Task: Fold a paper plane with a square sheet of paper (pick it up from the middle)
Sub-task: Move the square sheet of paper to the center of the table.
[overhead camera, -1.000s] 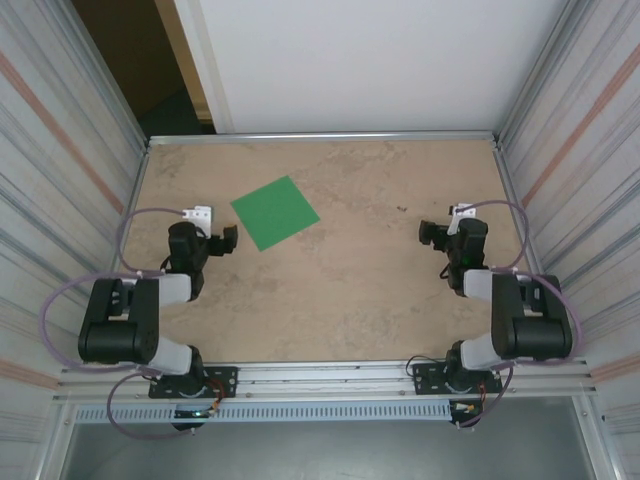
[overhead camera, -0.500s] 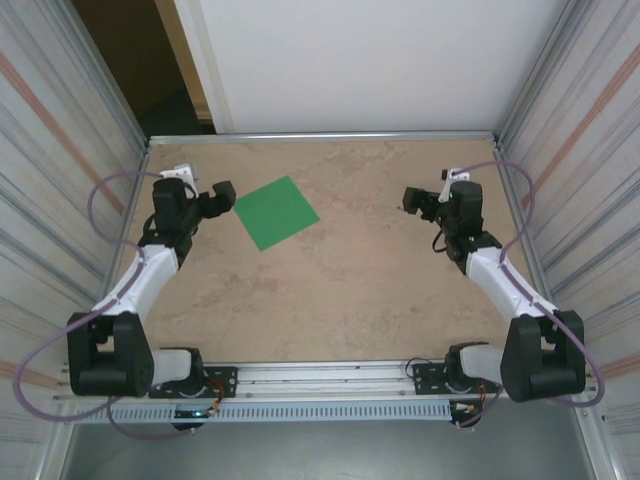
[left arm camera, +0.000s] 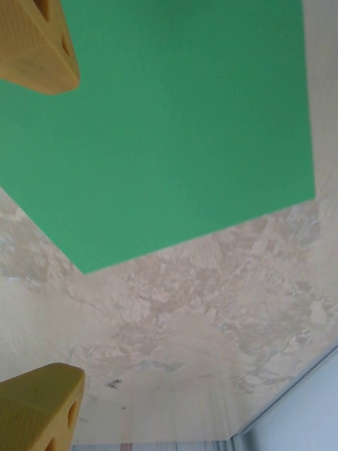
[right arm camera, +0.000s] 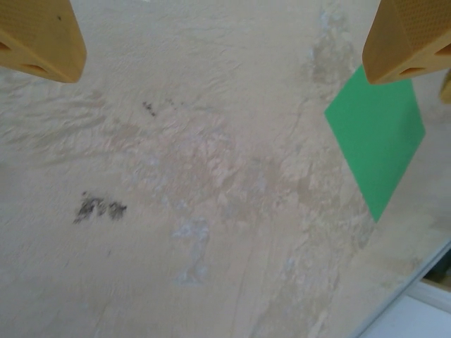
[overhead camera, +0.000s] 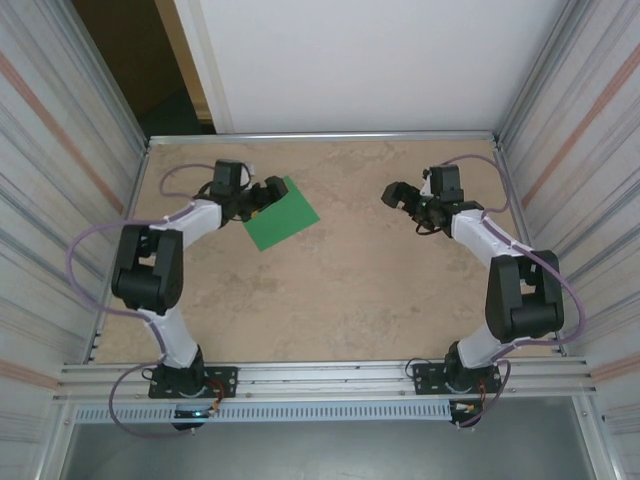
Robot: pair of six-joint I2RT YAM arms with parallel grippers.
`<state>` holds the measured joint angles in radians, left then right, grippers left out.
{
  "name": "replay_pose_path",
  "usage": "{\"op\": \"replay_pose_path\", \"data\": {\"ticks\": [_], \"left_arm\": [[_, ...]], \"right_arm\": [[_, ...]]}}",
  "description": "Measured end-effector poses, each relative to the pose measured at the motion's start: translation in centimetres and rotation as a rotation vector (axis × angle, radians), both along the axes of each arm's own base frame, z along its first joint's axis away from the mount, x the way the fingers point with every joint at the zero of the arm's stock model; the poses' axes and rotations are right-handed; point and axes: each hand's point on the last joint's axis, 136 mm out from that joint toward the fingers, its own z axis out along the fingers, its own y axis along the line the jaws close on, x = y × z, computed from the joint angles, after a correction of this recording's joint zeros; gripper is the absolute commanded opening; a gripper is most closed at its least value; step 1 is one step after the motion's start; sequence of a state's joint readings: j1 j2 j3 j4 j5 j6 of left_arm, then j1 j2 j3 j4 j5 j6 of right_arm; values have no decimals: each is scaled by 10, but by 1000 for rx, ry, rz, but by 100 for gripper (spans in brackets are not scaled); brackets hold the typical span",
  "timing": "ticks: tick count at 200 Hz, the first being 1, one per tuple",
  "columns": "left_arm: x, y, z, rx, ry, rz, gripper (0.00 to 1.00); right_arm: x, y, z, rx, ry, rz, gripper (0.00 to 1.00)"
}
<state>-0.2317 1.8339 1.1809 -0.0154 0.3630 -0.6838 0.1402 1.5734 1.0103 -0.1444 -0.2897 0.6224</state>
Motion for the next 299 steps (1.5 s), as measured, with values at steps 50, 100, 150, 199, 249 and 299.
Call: {"op": "replay_pose_path", "data": {"ticks": [50, 100, 150, 199, 249, 299], "left_arm": [[16, -12, -36, 3, 89, -9, 96], [2, -16, -52, 48, 134, -60, 96], [-20, -37, -58, 91, 155, -166, 96], [-83, -81, -62, 118, 206, -338, 92], [-166, -118, -64, 158, 292, -516, 82], [-161, -101, -14, 149, 196, -446, 81]], "right_arm": [[-5, 16, -10, 49, 53, 31, 99], [-5, 27, -12, 65, 71, 48, 99], [-4, 32, -25, 68, 106, 53, 99], [-8, 41, -31, 74, 133, 60, 93], [-25, 82, -29, 75, 159, 154, 84], [-51, 129, -46, 102, 251, 259, 61]]}}
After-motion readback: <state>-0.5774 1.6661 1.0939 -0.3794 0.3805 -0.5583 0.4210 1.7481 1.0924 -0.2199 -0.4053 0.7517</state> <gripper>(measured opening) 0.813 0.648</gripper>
